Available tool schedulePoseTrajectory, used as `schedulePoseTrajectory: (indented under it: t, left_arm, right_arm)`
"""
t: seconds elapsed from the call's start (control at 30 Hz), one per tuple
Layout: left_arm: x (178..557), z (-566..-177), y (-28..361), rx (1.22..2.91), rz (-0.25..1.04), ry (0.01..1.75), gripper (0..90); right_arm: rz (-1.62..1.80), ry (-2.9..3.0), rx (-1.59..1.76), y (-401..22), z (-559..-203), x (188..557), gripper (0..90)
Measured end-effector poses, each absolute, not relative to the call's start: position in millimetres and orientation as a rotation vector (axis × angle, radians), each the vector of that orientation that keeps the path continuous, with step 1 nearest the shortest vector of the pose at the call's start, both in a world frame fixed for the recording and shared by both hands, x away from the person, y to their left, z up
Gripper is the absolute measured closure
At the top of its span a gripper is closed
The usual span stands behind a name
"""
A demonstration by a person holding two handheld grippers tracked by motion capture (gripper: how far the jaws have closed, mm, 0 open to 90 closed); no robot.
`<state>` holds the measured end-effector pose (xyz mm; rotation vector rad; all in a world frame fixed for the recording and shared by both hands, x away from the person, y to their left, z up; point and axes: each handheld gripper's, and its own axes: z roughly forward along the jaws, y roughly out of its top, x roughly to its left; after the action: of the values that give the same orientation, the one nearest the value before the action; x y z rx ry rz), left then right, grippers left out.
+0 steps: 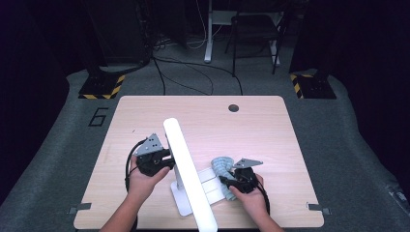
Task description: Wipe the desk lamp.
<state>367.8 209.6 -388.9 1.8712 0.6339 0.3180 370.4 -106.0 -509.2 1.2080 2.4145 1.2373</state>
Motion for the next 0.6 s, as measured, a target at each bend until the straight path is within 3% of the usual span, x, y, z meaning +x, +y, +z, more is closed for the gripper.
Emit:
schedulePoseTrajectory:
  t: [0.27,0.6]
  left_arm:
    - [368,-388,209,1.871,0.318,0.644,74.4]
    - [369,-390,208,1.851,0.345,0.672,74.8]
  right_arm:
    - [1.289,2.45,1.233,-127,-510,332,65.5]
    - [1.321,2.381,1.165,-128,-501,320,64.9]
